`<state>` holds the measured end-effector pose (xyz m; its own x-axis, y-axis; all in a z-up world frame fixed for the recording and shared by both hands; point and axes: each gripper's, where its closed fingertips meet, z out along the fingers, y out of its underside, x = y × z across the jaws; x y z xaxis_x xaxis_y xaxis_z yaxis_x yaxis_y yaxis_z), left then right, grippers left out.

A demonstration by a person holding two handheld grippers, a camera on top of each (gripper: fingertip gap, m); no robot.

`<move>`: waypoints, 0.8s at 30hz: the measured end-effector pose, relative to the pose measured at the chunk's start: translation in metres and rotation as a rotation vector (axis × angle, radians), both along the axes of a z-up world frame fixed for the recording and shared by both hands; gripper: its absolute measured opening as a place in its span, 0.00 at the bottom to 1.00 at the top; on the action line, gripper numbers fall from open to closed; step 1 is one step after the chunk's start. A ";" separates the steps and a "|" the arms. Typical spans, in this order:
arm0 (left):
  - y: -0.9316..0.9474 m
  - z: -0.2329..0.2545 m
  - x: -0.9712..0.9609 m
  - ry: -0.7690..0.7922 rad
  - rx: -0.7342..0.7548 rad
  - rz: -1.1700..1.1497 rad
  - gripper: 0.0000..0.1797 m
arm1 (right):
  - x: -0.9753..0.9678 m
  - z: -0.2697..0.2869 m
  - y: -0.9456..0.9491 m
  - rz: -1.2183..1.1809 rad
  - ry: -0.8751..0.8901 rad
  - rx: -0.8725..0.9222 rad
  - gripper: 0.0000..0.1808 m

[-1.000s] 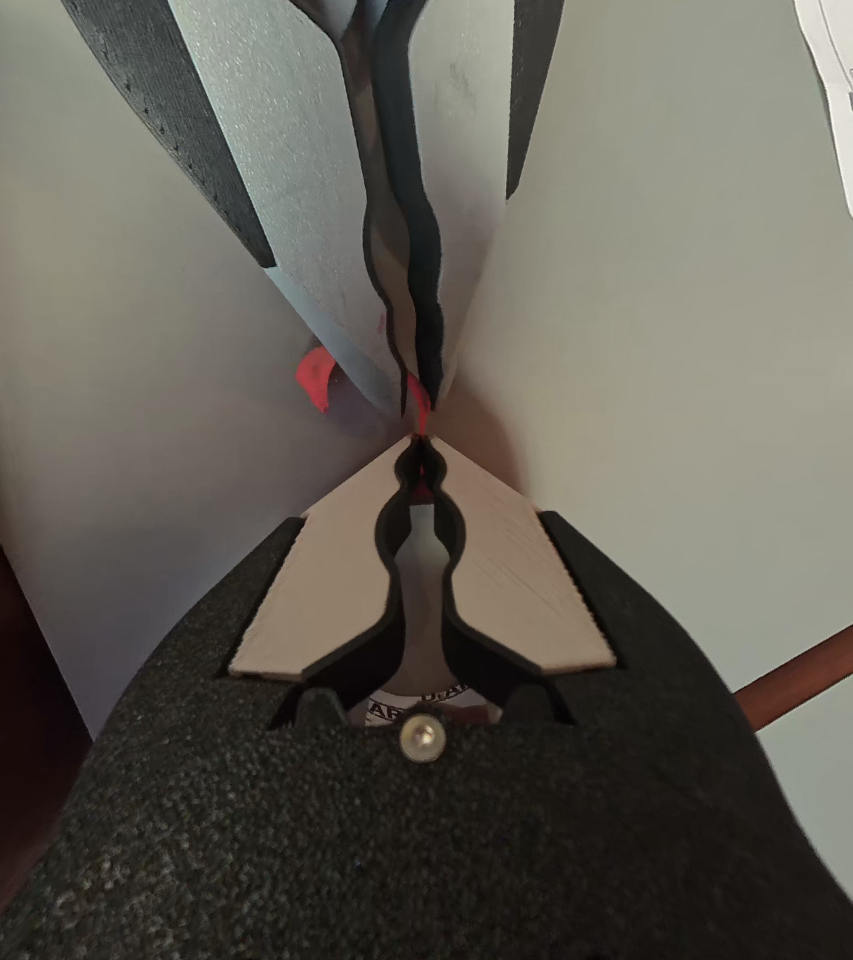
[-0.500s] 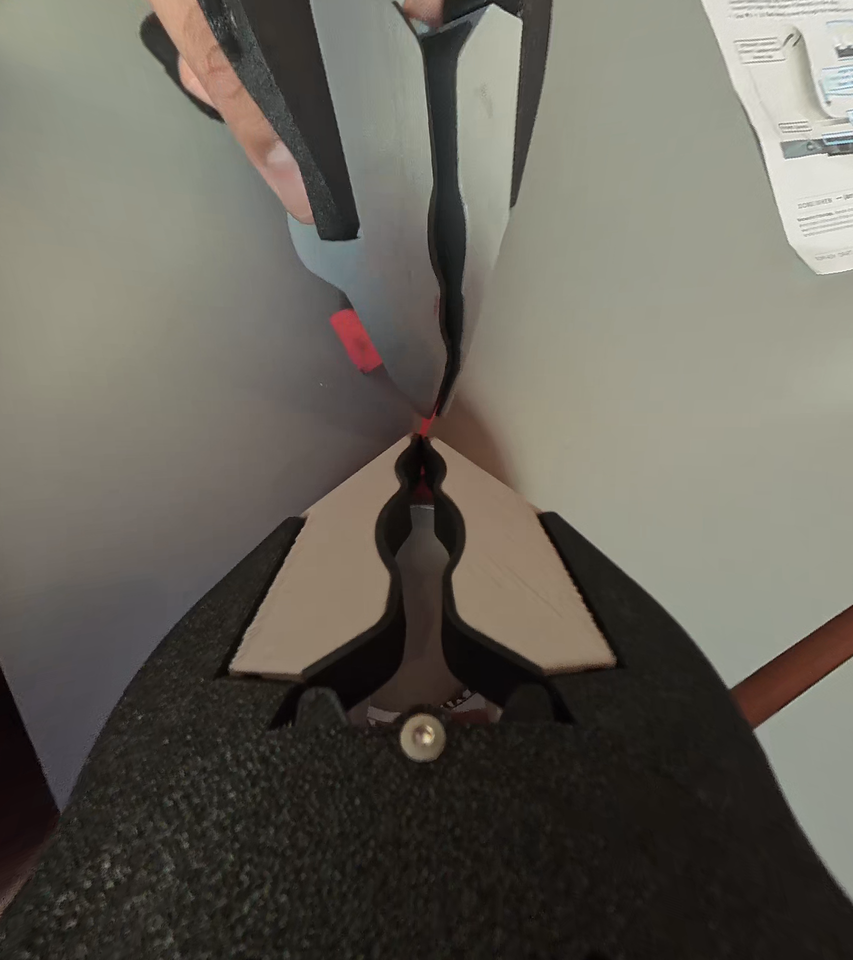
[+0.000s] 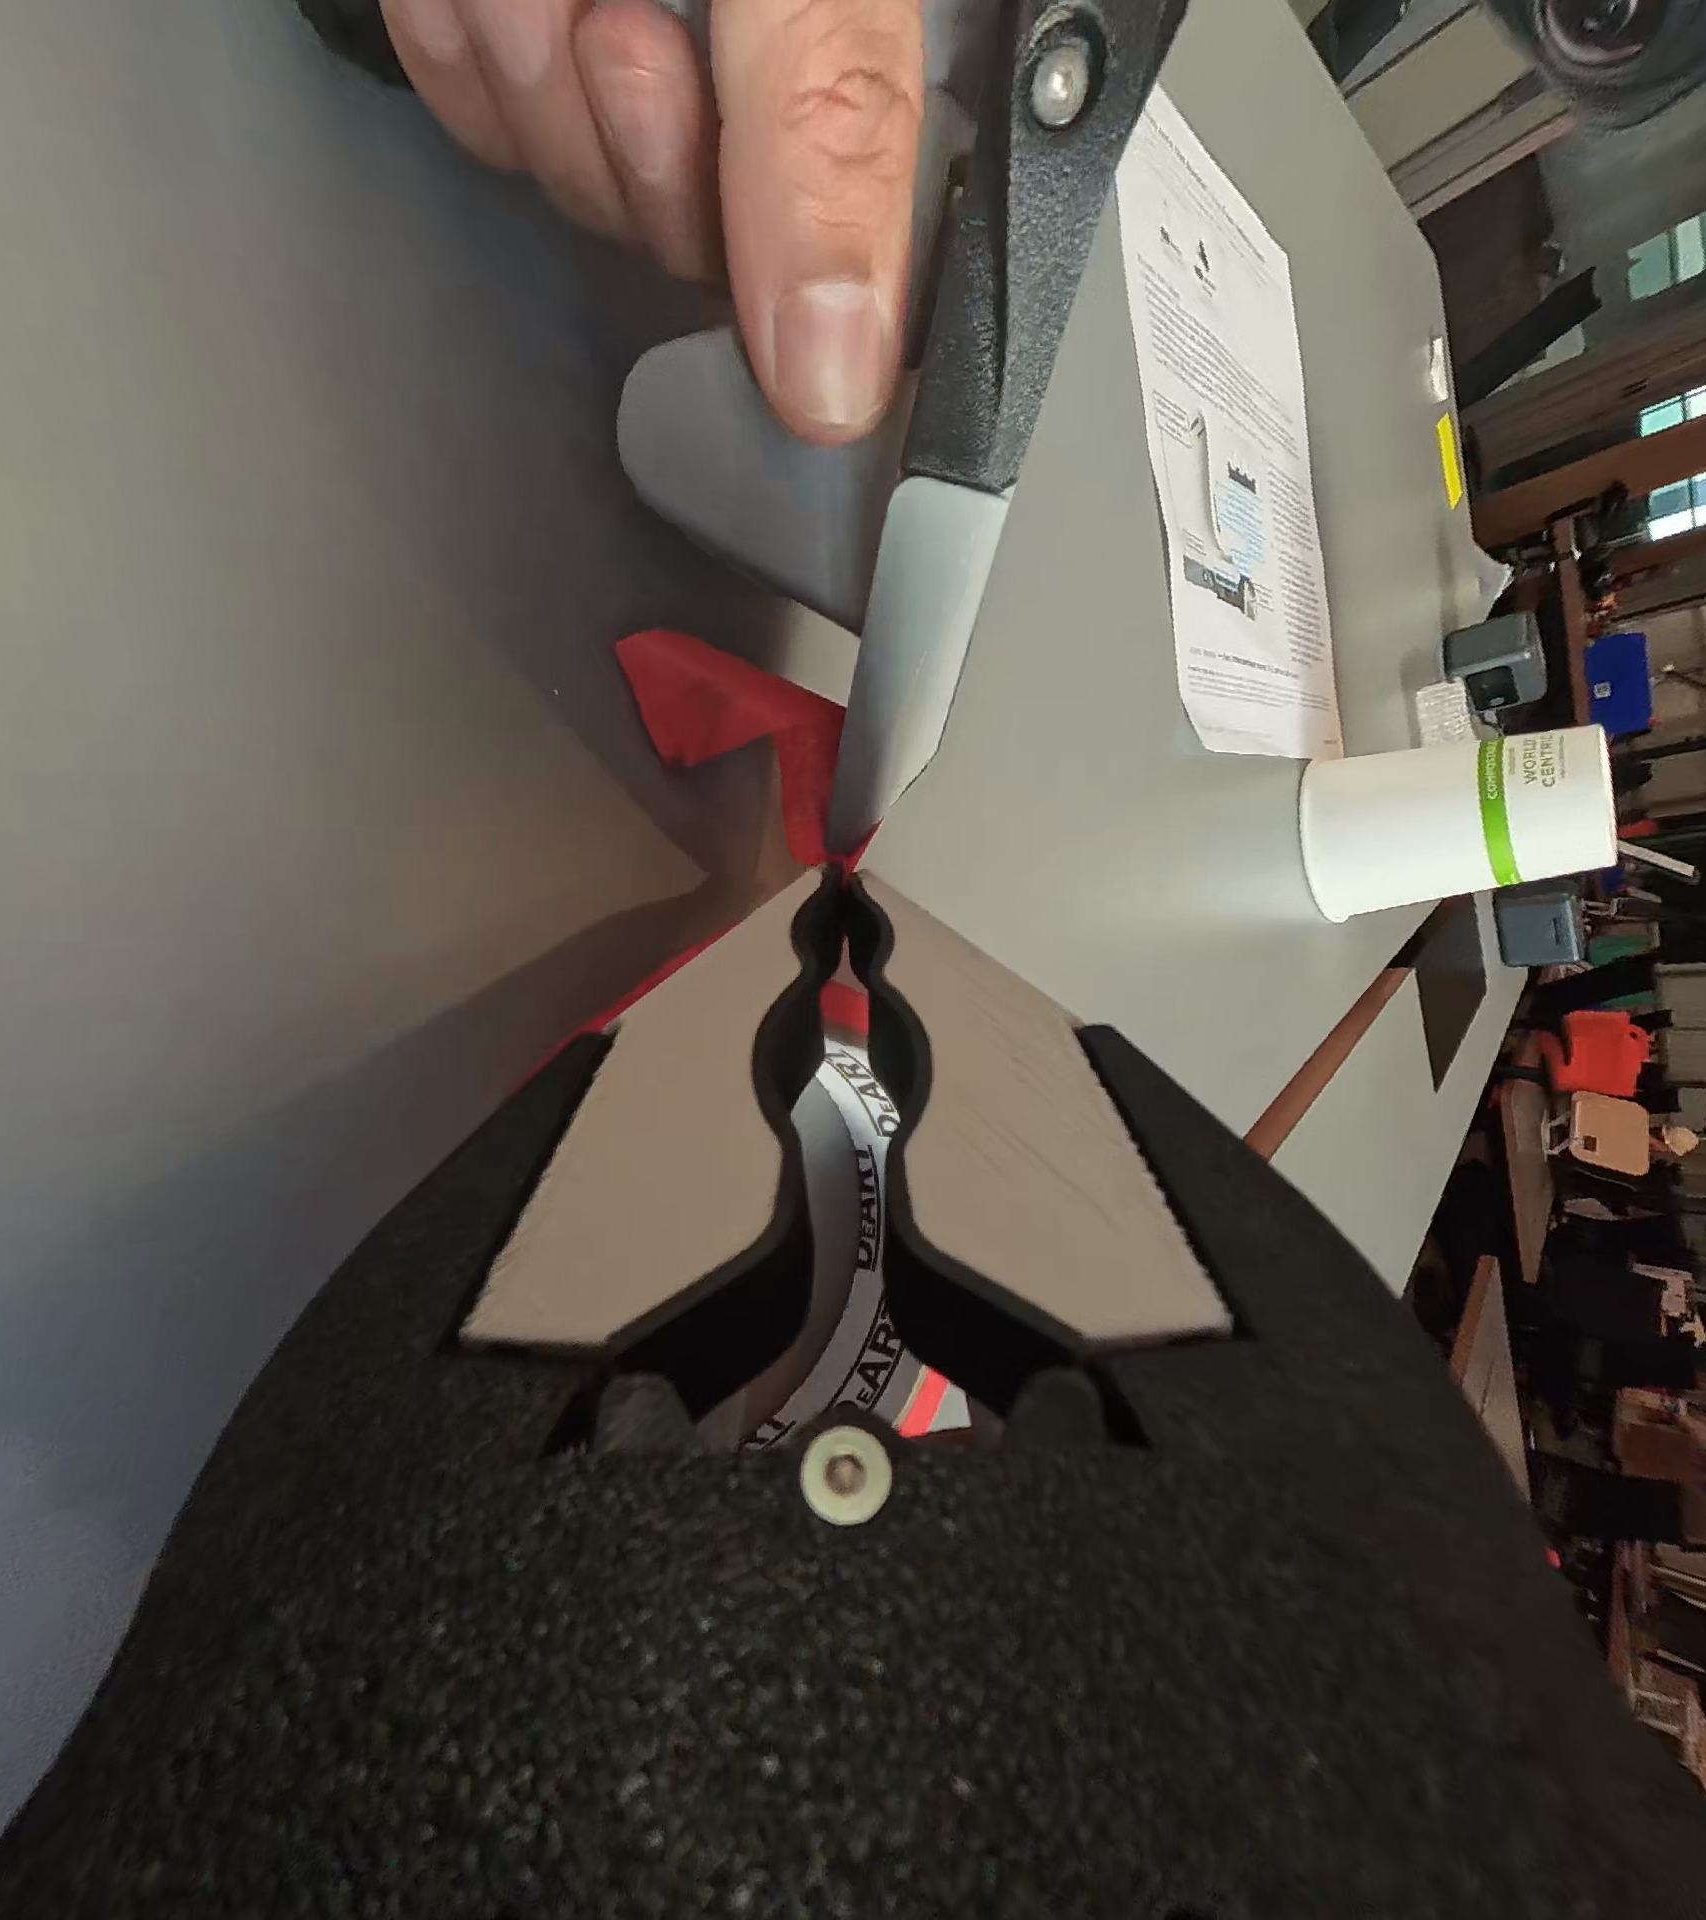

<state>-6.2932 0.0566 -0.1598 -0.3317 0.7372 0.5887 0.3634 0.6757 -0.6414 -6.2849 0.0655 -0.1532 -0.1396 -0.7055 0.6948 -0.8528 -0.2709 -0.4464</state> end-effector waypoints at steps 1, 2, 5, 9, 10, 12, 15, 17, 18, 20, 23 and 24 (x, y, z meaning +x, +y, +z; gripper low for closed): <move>-0.001 0.000 0.000 0.003 -0.009 0.015 0.00 | 0.000 0.000 0.000 -0.004 -0.001 -0.004 0.00; -0.001 0.000 0.000 0.012 -0.008 0.030 0.00 | 0.000 0.000 0.000 -0.005 -0.001 -0.013 0.00; -0.004 0.001 -0.001 0.003 -0.035 0.071 0.00 | 0.000 0.002 -0.001 -0.012 0.015 -0.058 0.00; -0.005 -0.001 0.003 -0.023 -0.067 0.124 0.00 | 0.000 0.000 -0.003 -0.030 -0.020 0.009 0.00; -0.005 -0.002 0.004 -0.040 -0.081 0.133 0.00 | 0.001 -0.002 -0.004 -0.043 -0.051 0.063 0.00; 0.003 -0.008 0.008 -0.075 -0.077 0.104 0.00 | 0.003 -0.010 0.000 -0.084 -0.134 0.320 0.00; 0.018 -0.005 0.013 -0.060 -0.046 0.032 0.00 | 0.008 -0.014 0.013 -0.075 -0.228 0.681 0.00; 0.022 -0.004 0.015 -0.084 -0.069 0.011 0.00 | 0.007 -0.012 0.011 -0.068 -0.227 0.718 0.00; 0.023 -0.004 0.016 -0.098 -0.084 0.005 0.00 | 0.003 -0.014 0.007 -0.081 -0.199 0.690 0.07; 0.023 -0.001 0.015 -0.092 -0.094 -0.009 0.00 | -0.001 -0.013 0.003 -0.074 -0.176 0.651 0.13; 0.023 -0.002 0.016 -0.108 -0.101 -0.022 0.01 | 0.001 -0.010 0.006 -0.052 -0.194 0.660 0.13; 0.024 -0.002 0.016 -0.107 -0.097 -0.026 0.01 | 0.002 -0.008 0.008 -0.044 -0.202 0.671 0.12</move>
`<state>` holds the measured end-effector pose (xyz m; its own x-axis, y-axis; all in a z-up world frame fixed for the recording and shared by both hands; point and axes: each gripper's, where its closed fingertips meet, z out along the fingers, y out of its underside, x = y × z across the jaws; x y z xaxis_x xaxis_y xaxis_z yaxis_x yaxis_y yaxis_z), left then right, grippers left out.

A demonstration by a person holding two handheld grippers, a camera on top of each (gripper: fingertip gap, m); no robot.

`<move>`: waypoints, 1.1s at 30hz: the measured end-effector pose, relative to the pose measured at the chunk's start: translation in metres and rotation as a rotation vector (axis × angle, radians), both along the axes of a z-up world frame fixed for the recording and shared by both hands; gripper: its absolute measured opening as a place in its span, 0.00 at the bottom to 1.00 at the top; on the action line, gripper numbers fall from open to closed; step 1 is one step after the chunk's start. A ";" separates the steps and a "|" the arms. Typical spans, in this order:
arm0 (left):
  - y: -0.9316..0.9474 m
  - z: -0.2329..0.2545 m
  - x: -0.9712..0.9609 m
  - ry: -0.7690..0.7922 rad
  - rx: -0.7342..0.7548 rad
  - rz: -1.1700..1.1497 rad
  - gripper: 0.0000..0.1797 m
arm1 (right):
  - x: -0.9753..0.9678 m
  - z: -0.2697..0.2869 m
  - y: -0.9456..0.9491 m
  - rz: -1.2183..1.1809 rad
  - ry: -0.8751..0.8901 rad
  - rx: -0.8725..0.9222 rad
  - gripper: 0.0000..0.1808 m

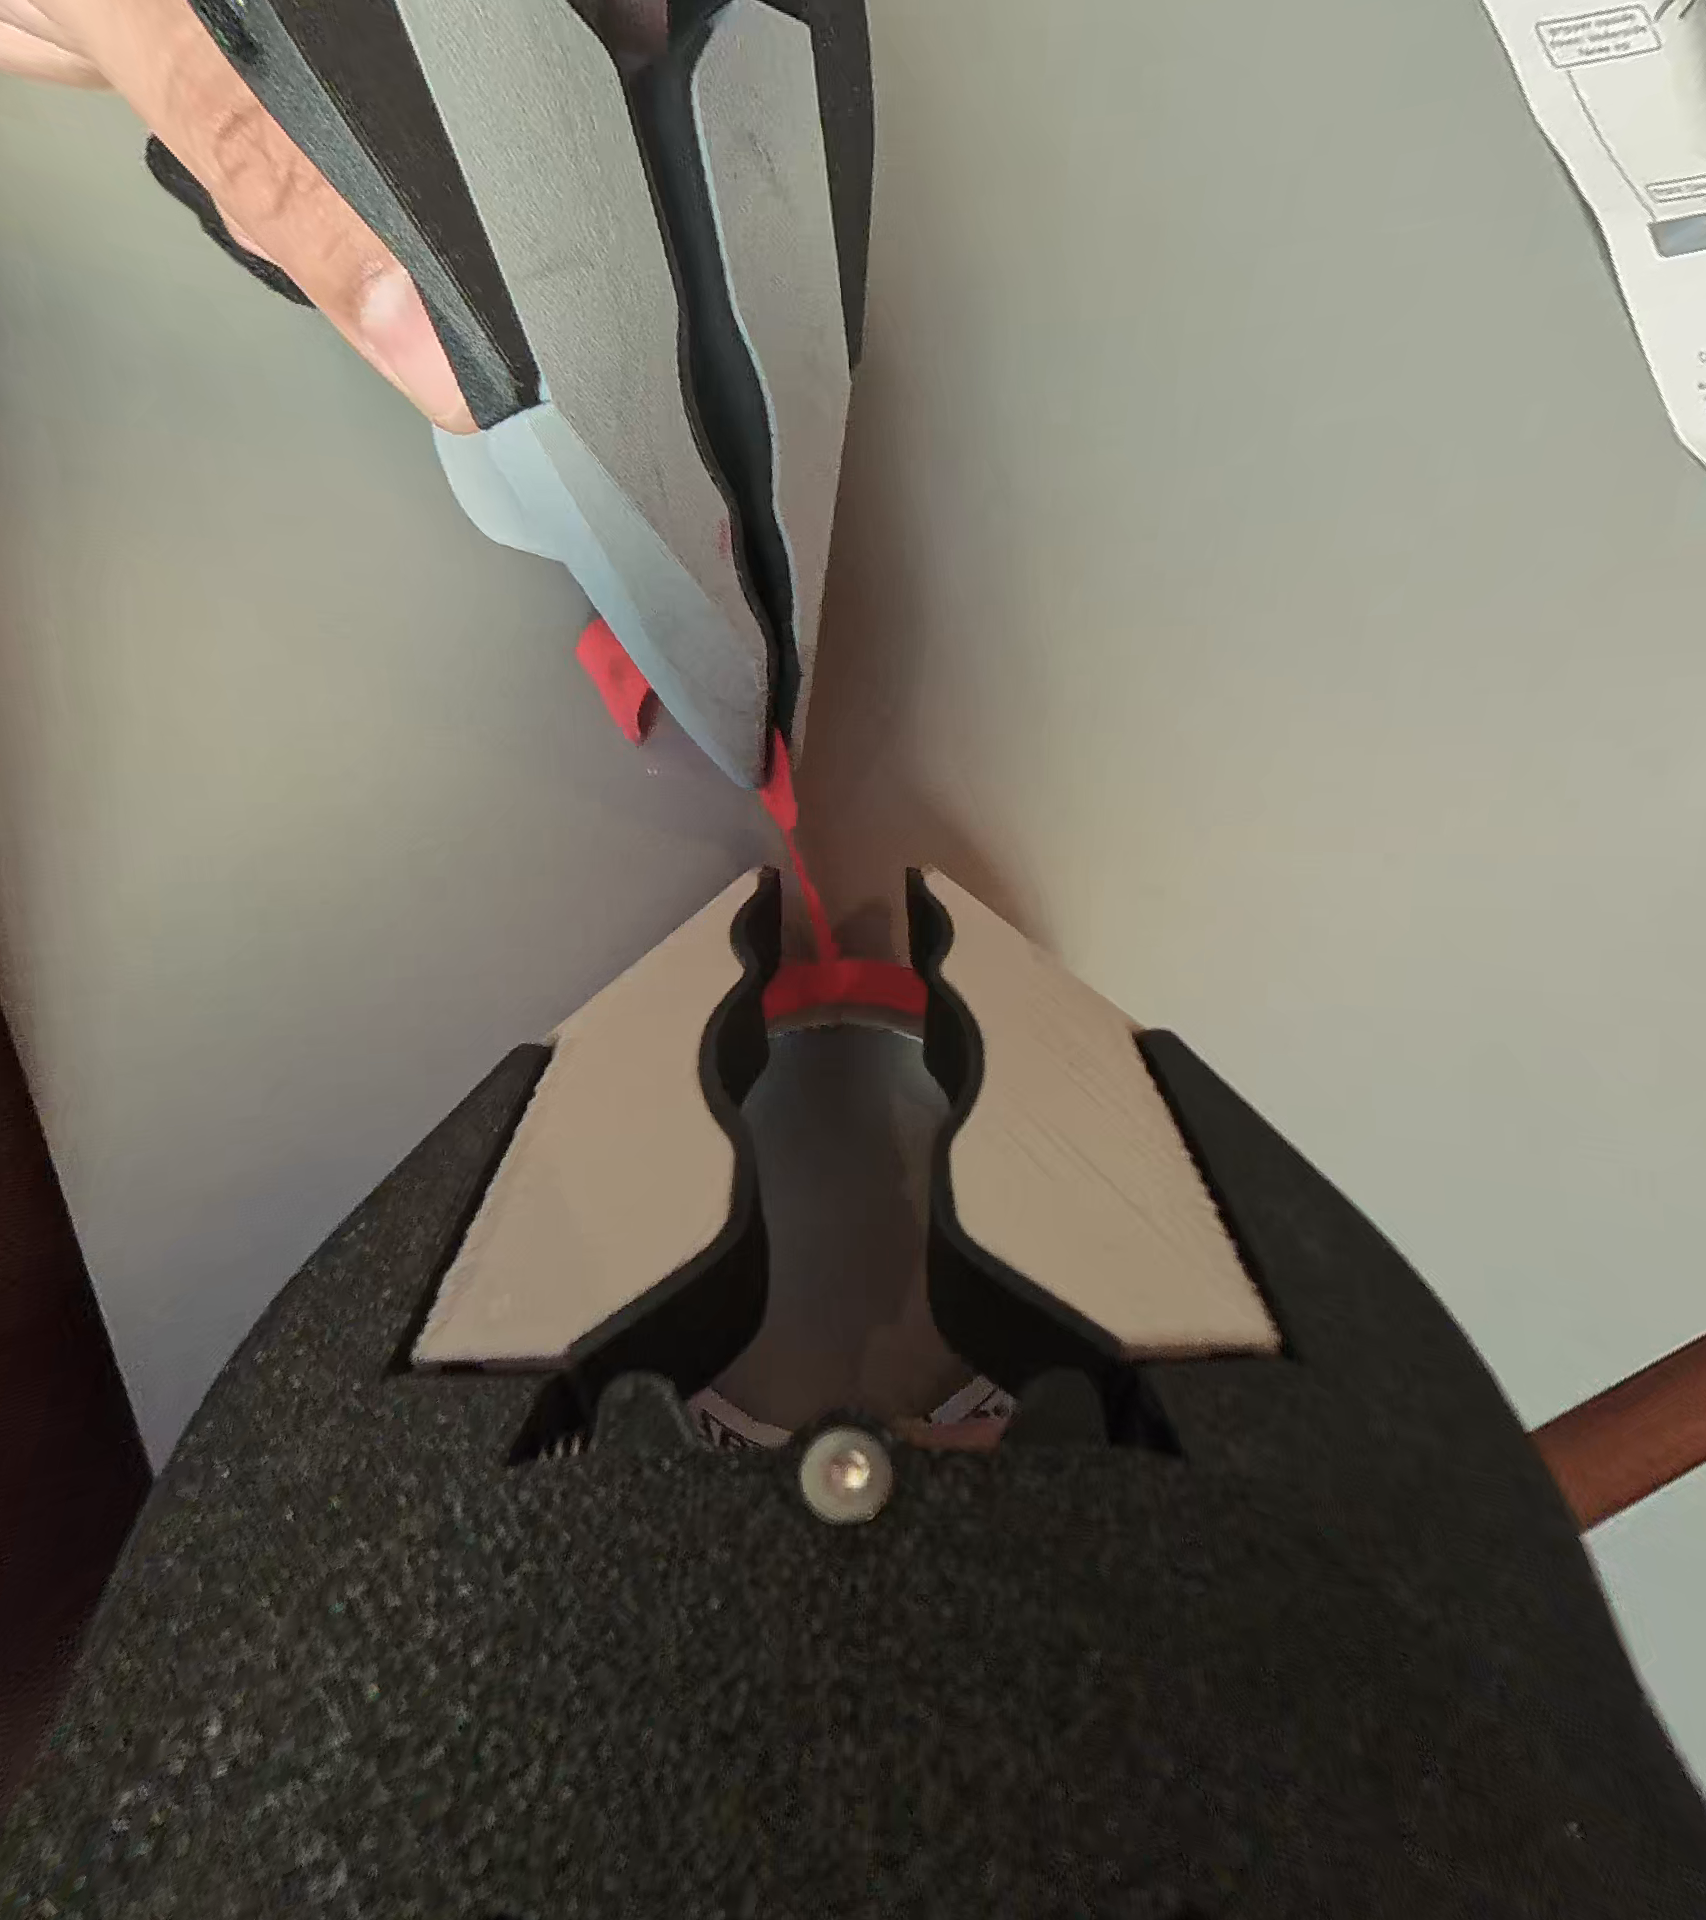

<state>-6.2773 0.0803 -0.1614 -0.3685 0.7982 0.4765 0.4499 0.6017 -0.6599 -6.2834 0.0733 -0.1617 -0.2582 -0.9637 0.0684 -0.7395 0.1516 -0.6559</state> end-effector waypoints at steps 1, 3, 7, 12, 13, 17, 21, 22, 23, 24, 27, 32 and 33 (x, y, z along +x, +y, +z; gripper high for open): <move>0.001 0.001 0.000 0.008 0.001 -0.007 0.01 | 0.000 0.001 0.001 0.000 -0.009 0.006 0.12; 0.000 0.003 0.000 0.015 -0.012 -0.018 0.04 | -0.001 0.001 0.001 -0.003 -0.019 0.017 0.08; 0.000 0.006 -0.004 -0.024 -0.060 -0.068 0.11 | 0.000 0.002 0.004 -0.005 -0.041 0.006 0.00; -0.001 0.008 -0.013 -0.070 -0.170 -0.166 0.13 | 0.000 0.002 0.006 -0.008 -0.055 0.016 0.00; -0.001 0.009 -0.015 -0.083 -0.195 -0.185 0.12 | 0.000 0.002 0.006 -0.008 -0.059 0.020 0.00; -0.007 0.010 -0.009 -0.137 -0.276 -0.232 0.11 | 0.000 0.003 0.007 0.008 -0.060 0.018 0.00; -0.005 0.015 -0.001 -0.098 -0.242 -0.257 0.03 | 0.003 0.009 0.007 0.027 -0.094 0.023 0.00; -0.004 0.019 0.000 -0.054 -0.212 -0.248 0.05 | 0.005 0.011 0.008 0.031 -0.108 0.028 0.00; -0.004 0.024 0.000 -0.009 -0.176 -0.234 0.06 | 0.006 0.013 0.008 0.032 -0.120 0.029 0.00; -0.006 0.026 0.001 0.026 -0.141 -0.206 0.05 | 0.007 0.015 0.009 0.035 -0.128 0.028 0.00; -0.037 0.028 0.023 0.047 -0.173 -0.005 0.31 | -0.004 0.002 0.009 0.060 -0.015 -0.020 0.00; -0.007 0.043 0.024 0.124 -0.140 -0.138 0.36 | 0.000 0.002 0.019 0.082 -0.048 0.004 0.00; -0.003 0.036 0.019 0.069 -0.141 -0.158 0.34 | 0.001 0.002 0.018 0.080 -0.052 0.010 0.00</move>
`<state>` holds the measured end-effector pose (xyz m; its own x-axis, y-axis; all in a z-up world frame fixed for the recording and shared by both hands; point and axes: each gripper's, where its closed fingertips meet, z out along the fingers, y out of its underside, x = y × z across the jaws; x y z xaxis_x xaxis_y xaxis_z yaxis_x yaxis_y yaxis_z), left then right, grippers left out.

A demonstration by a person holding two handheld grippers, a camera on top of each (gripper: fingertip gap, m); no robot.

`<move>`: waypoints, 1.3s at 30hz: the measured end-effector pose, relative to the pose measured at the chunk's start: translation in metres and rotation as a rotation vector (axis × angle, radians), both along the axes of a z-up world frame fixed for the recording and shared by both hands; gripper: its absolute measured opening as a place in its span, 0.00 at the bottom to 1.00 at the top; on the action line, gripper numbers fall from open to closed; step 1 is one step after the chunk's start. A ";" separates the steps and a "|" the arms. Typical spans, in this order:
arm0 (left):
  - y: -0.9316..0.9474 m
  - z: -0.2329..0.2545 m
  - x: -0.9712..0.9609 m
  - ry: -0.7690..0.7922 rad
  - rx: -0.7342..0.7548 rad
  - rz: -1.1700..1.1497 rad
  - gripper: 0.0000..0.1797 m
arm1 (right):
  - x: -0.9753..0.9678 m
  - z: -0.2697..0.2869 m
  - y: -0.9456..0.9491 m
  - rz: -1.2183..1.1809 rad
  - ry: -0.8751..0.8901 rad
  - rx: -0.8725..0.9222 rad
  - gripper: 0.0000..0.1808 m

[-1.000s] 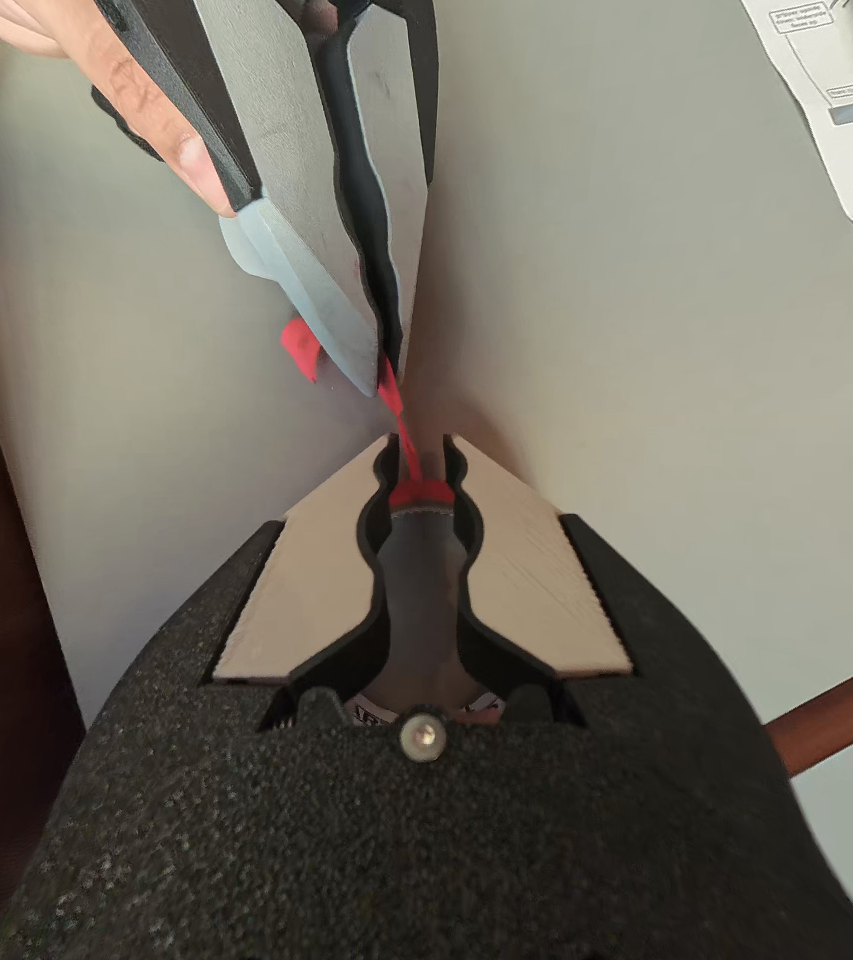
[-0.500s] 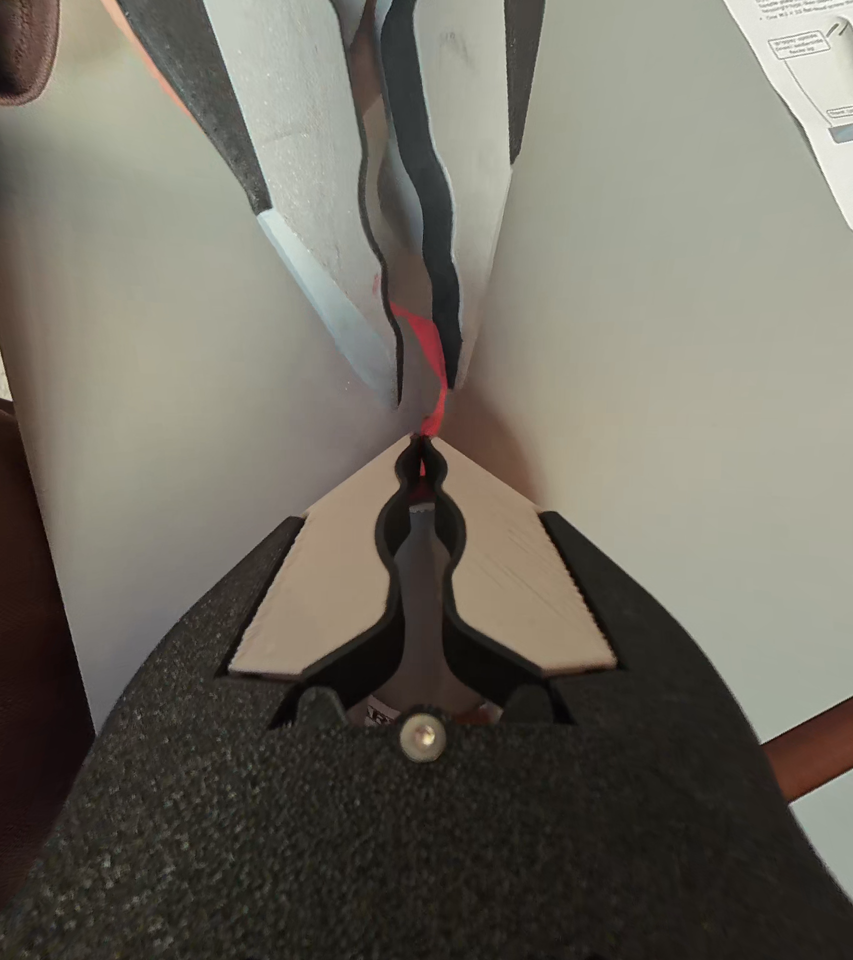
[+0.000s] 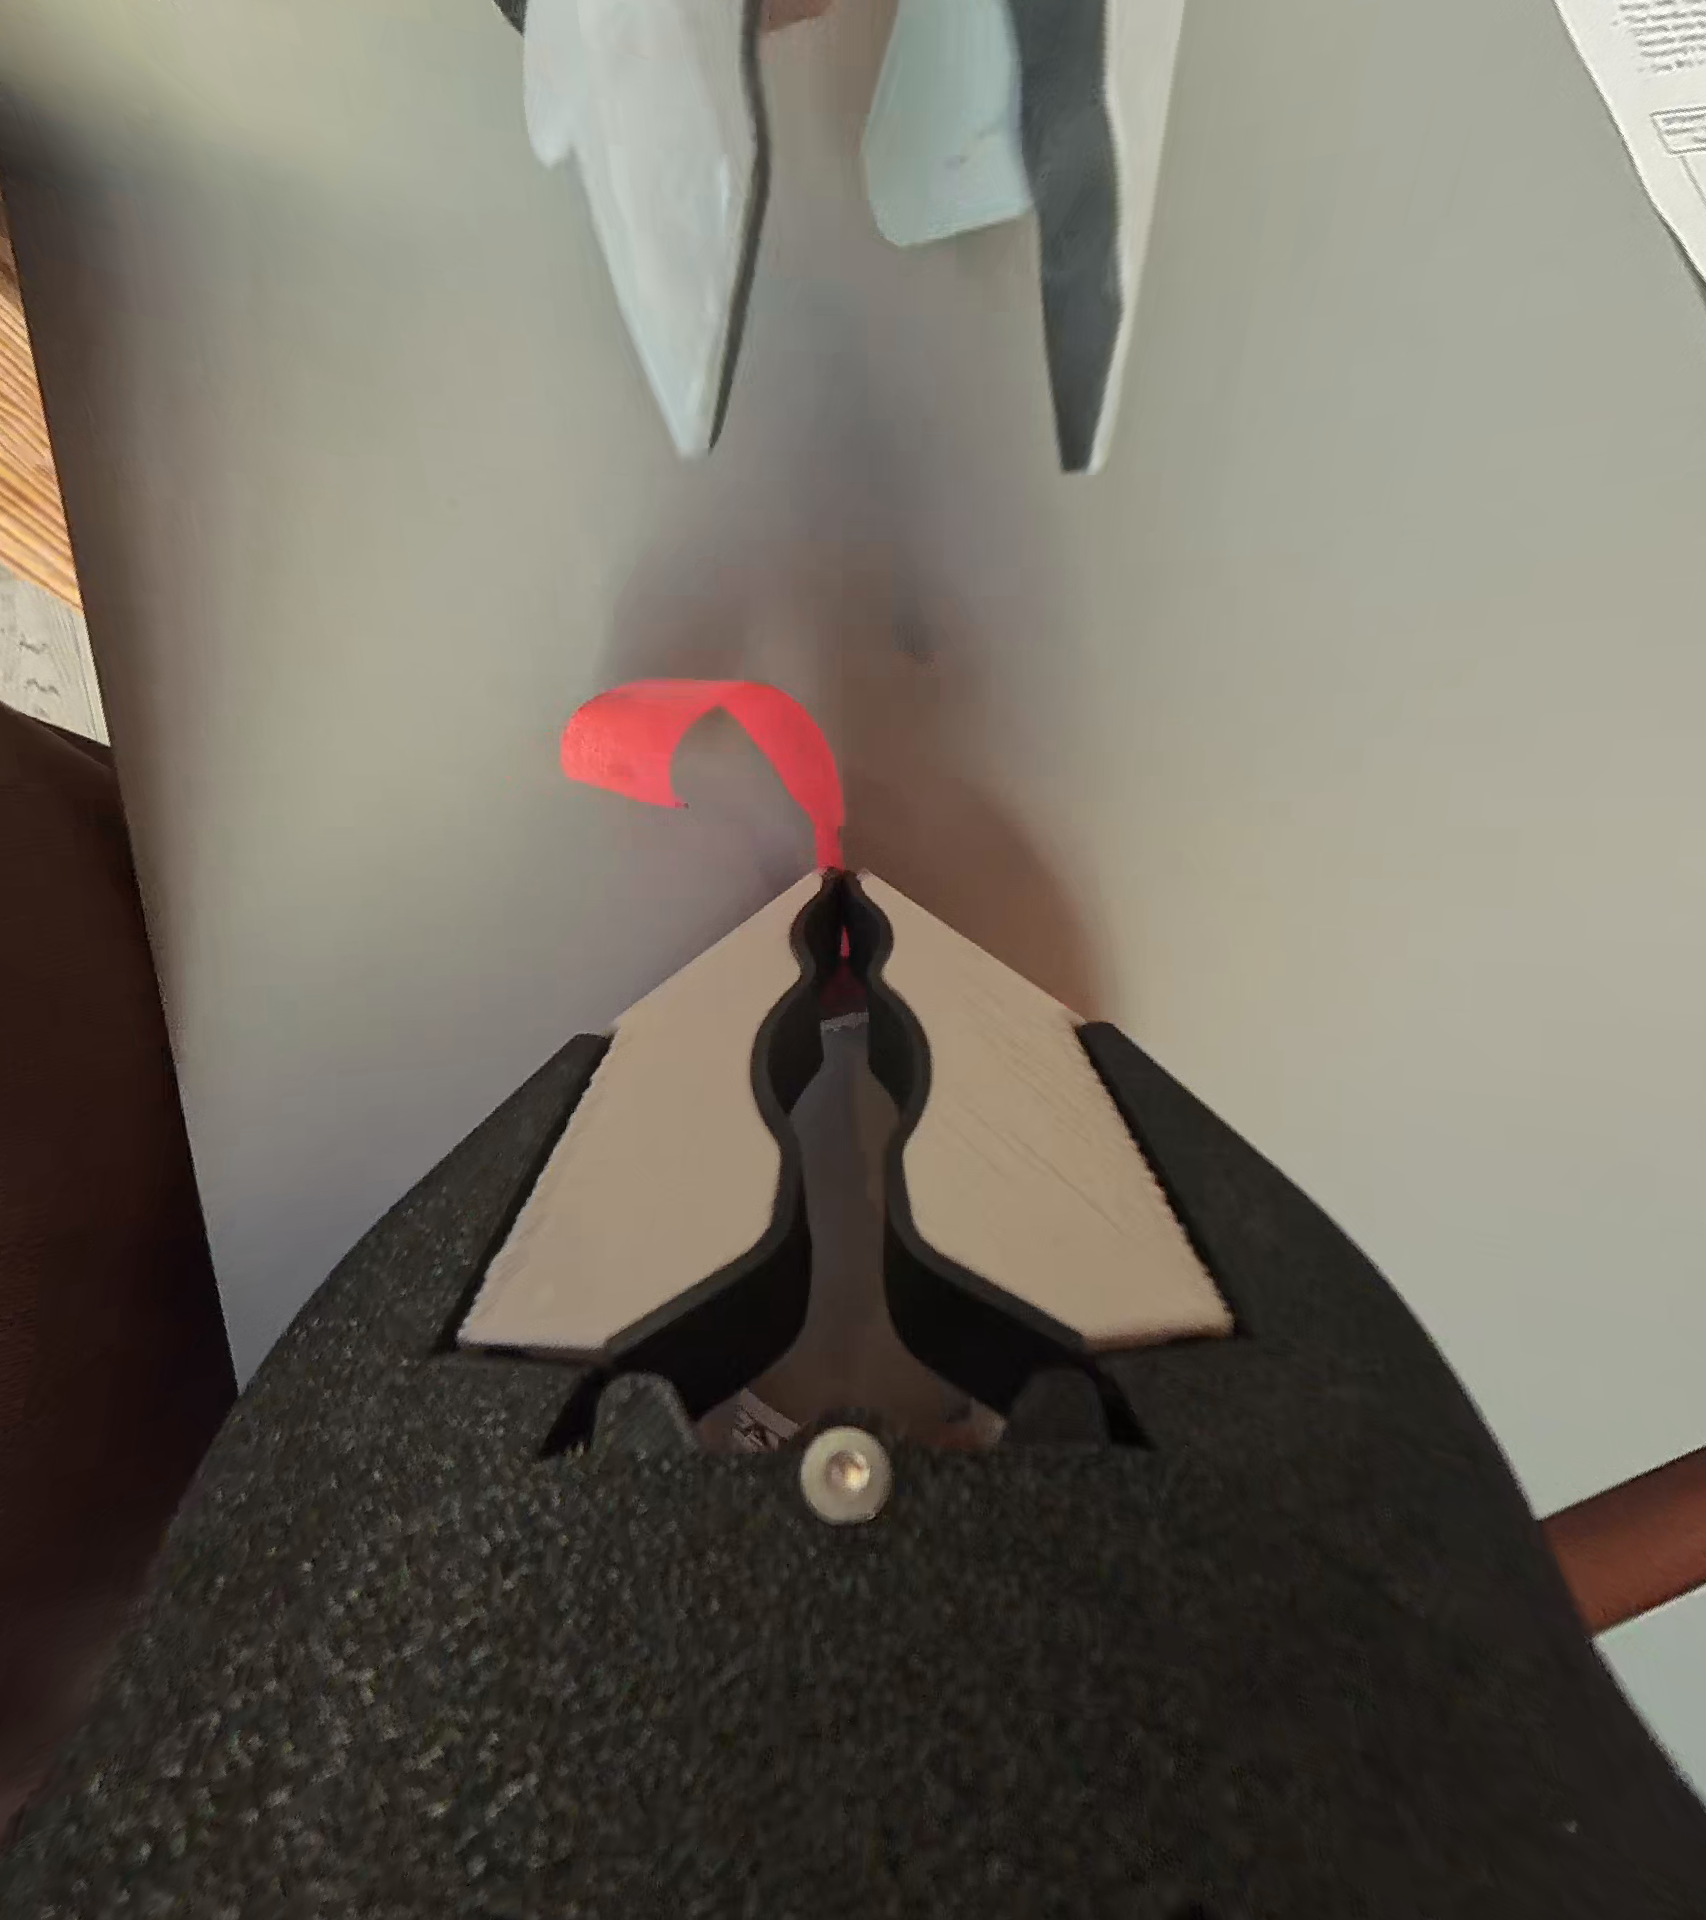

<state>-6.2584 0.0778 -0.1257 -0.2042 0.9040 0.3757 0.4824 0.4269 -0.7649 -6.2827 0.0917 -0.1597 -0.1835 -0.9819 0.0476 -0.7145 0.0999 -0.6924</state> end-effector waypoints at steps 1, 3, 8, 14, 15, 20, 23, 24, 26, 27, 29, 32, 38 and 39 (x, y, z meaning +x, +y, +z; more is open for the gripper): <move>0.004 -0.006 -0.007 -0.045 0.001 -0.017 0.34 | 0.001 0.000 -0.002 -0.003 -0.002 0.003 0.00; 0.010 -0.016 -0.022 -0.092 0.001 -0.057 0.26 | 0.002 -0.001 -0.003 -0.001 -0.001 -0.004 0.00; 0.015 -0.027 -0.039 -0.115 0.010 -0.123 0.07 | 0.001 -0.001 -0.001 -0.007 0.001 -0.029 0.00; 0.014 -0.031 -0.038 -0.119 0.018 -0.140 0.01 | -0.001 -0.001 -0.003 -0.035 -0.018 -0.037 0.00; 0.013 -0.030 -0.039 -0.112 0.019 -0.134 0.00 | -0.001 -0.001 -0.002 -0.034 -0.020 -0.039 0.00; 0.013 -0.031 -0.039 -0.091 0.035 -0.108 0.00 | -0.002 0.000 -0.004 -0.035 -0.022 -0.073 0.00; 0.004 -0.029 -0.040 -0.045 0.092 0.008 0.00 | -0.003 0.004 -0.006 -0.062 -0.019 -0.171 0.00; 0.000 -0.026 -0.041 -0.005 0.137 0.056 0.00 | -0.004 0.007 -0.009 -0.079 -0.013 -0.234 0.00; -0.005 -0.025 -0.042 0.053 0.228 0.123 0.00 | -0.005 0.010 -0.012 -0.091 0.020 -0.388 0.00; -0.006 -0.030 -0.043 0.045 0.248 0.147 0.00 | -0.006 0.009 -0.013 -0.082 0.061 -0.475 0.00; -0.006 -0.033 -0.043 0.036 0.260 0.183 0.00 | -0.007 0.004 -0.013 -0.051 0.148 -0.633 0.00; -0.009 -0.033 -0.045 0.054 0.285 0.222 0.00 | -0.009 0.005 -0.013 -0.027 0.182 -0.721 0.00; -0.011 -0.030 -0.043 0.119 0.383 0.303 0.00 | -0.007 0.008 -0.013 0.036 0.242 -0.890 0.00; -0.013 -0.031 -0.042 0.125 0.388 0.313 0.00 | -0.007 0.009 -0.014 0.041 0.242 -0.897 0.00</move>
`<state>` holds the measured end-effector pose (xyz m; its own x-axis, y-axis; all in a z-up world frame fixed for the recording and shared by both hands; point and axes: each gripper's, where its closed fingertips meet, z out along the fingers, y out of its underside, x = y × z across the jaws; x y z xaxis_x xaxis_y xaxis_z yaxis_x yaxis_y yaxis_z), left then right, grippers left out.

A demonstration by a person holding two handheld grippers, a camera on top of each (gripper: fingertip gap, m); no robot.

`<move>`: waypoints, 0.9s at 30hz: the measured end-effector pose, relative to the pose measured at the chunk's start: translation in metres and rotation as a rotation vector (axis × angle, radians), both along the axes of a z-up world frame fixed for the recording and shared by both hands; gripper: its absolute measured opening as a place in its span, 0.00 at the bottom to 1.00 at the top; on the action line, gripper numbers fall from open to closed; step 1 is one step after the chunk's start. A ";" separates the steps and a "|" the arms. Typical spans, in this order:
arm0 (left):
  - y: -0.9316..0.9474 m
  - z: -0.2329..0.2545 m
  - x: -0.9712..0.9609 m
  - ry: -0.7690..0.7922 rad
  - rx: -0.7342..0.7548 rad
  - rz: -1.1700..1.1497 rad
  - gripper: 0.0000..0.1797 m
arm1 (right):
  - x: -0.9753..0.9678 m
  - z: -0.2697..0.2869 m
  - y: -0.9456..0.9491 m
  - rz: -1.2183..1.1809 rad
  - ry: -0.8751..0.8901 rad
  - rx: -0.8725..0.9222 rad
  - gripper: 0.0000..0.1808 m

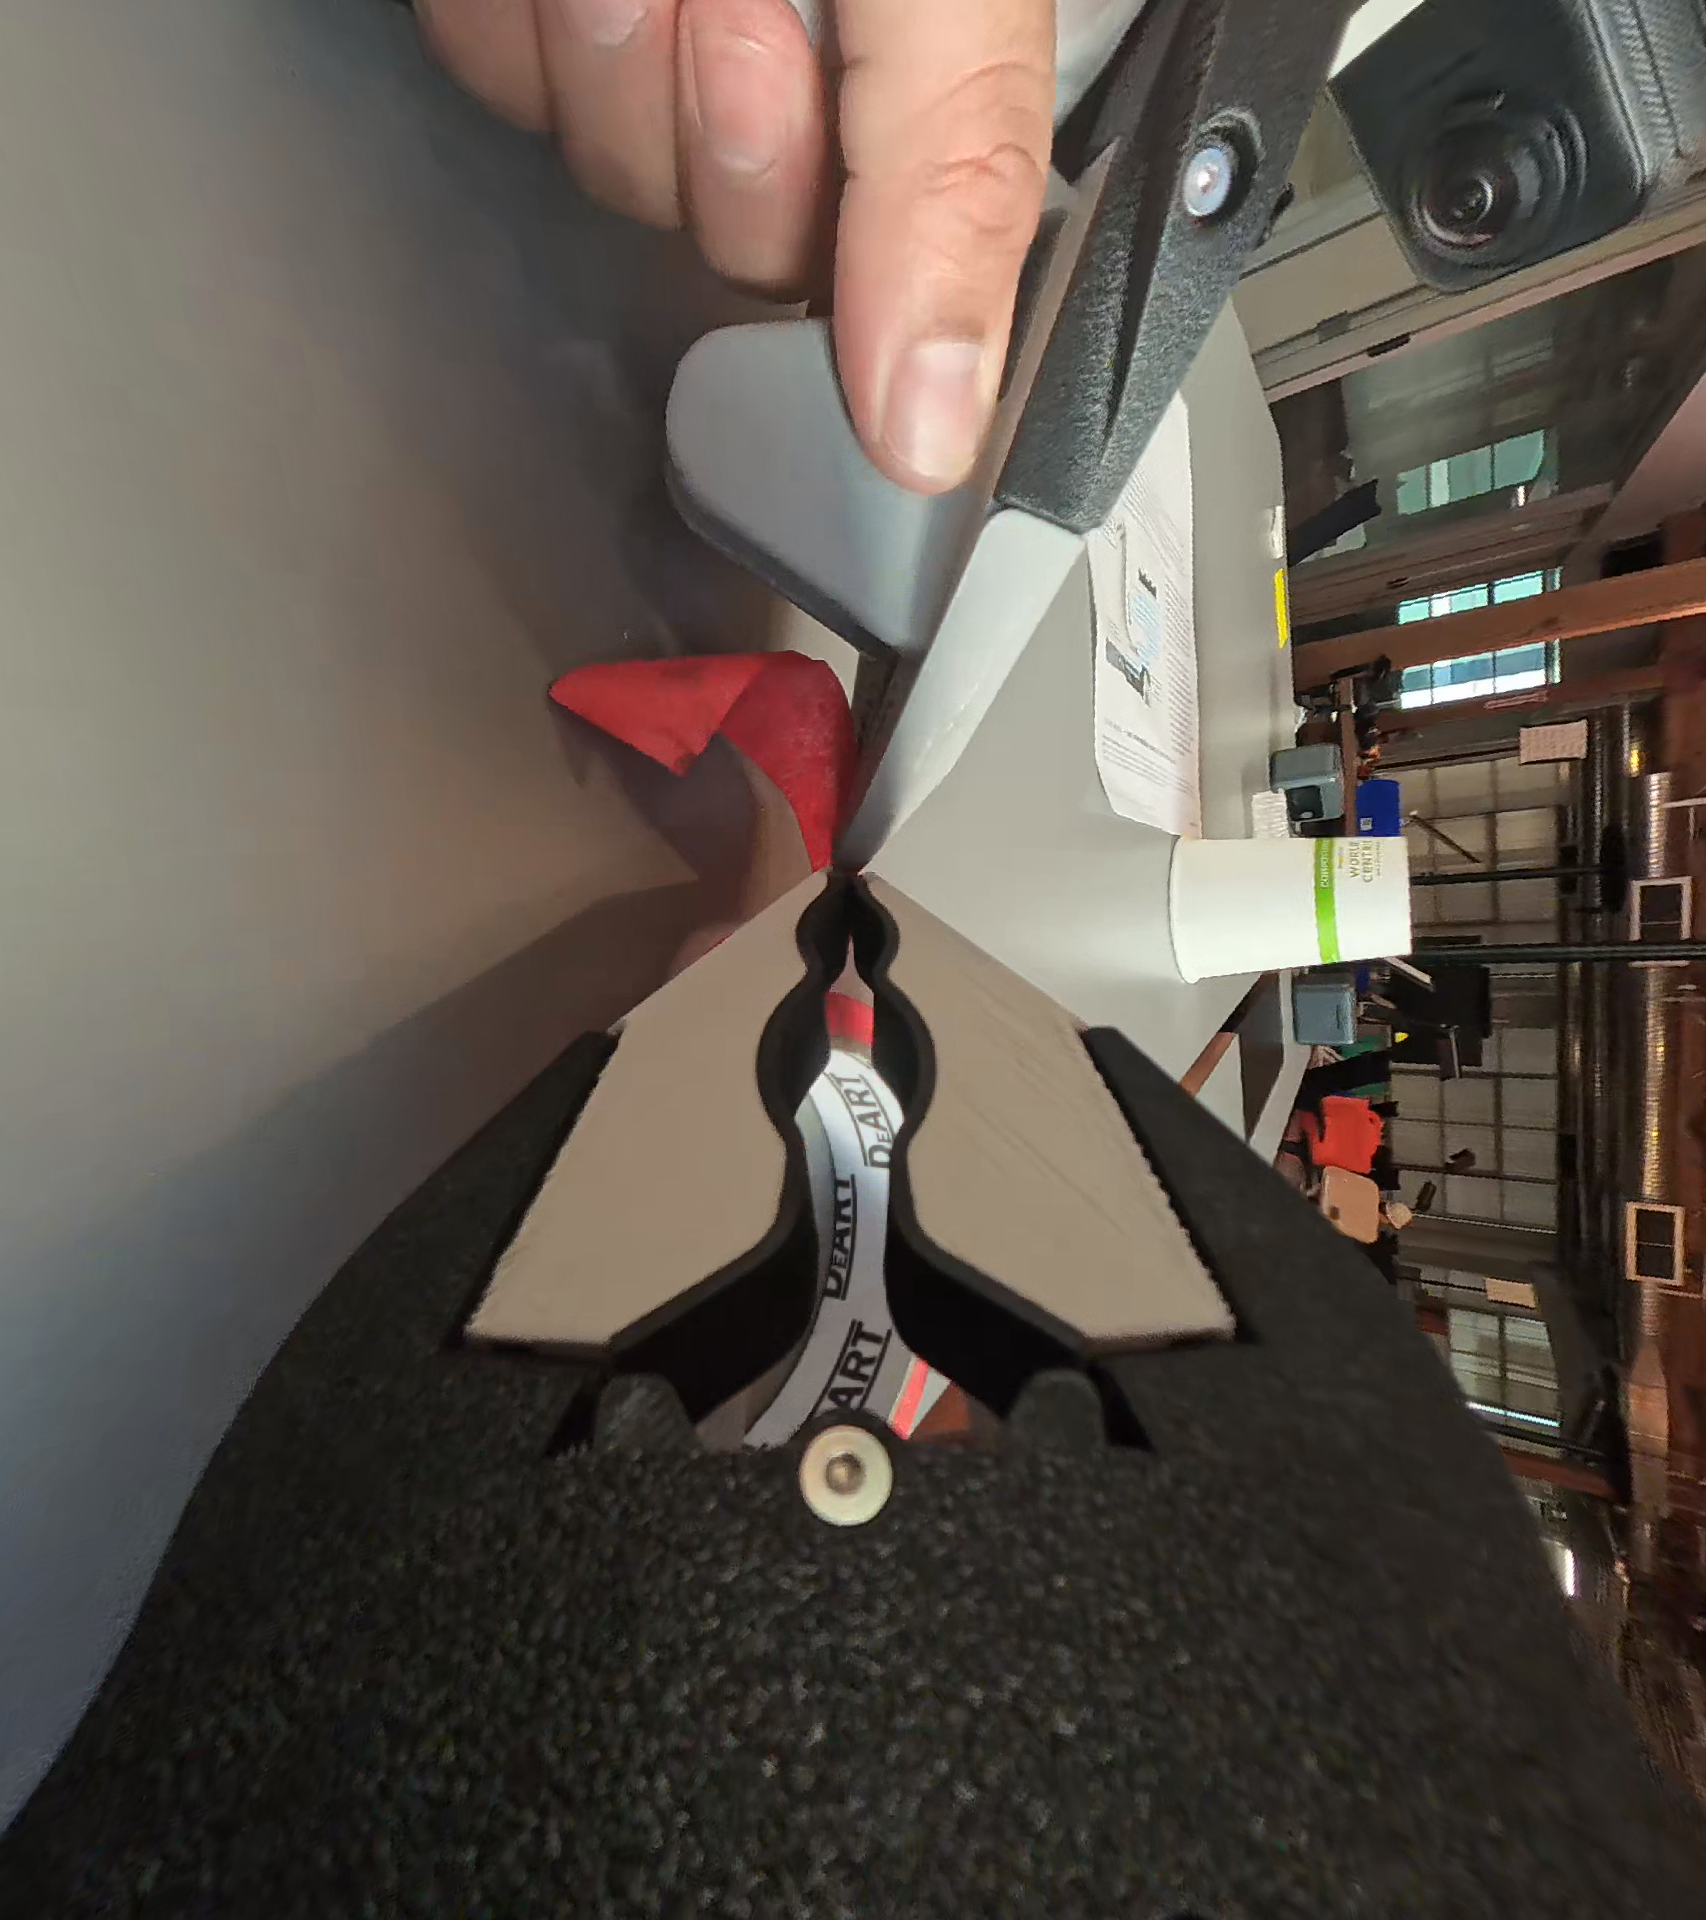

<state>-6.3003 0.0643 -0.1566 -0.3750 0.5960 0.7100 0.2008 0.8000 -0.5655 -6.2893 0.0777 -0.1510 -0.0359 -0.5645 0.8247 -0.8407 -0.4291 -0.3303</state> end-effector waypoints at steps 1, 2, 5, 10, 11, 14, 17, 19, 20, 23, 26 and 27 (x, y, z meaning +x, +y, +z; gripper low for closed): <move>-0.001 -0.001 0.000 -0.007 -0.008 0.008 0.00 | 0.001 0.000 -0.002 0.002 -0.005 0.004 0.00; -0.003 -0.001 0.000 -0.024 -0.033 0.017 0.00 | 0.001 -0.001 -0.003 0.001 -0.016 0.021 0.00; -0.005 -0.003 0.001 -0.051 -0.082 0.039 0.00 | 0.001 -0.001 -0.002 -0.014 -0.063 0.075 0.00; -0.085 0.005 0.092 -0.109 -0.163 0.451 0.00 | 0.021 0.008 0.055 0.208 -0.133 0.158 0.00; -0.080 0.018 0.092 -0.002 -0.117 0.360 0.00 | 0.022 0.009 0.063 0.223 -0.141 0.135 0.00; -0.043 0.022 0.072 -0.095 -0.182 0.156 0.00 | 0.000 0.005 0.016 0.047 -0.150 0.187 0.00; -0.030 0.032 0.049 0.043 -0.169 0.138 0.00 | -0.007 0.003 -0.008 -0.036 -0.229 0.379 0.00; -0.020 0.047 0.039 0.180 -0.204 0.082 0.00 | -0.005 -0.002 -0.009 -0.075 -0.298 0.591 0.07; -0.014 0.054 0.036 0.229 -0.226 0.050 0.00 | -0.005 -0.002 -0.007 -0.079 -0.328 0.679 0.10; -0.002 0.073 0.032 0.331 -0.313 0.006 0.00 | 0.000 -0.002 0.005 -0.054 -0.416 0.948 0.15; 0.007 0.079 0.030 0.381 -0.321 -0.038 0.00 | 0.003 0.005 0.007 -0.053 -0.487 1.079 0.26; 0.004 0.078 0.030 0.375 -0.328 -0.023 0.00 | 0.004 0.008 0.009 -0.046 -0.504 1.112 0.27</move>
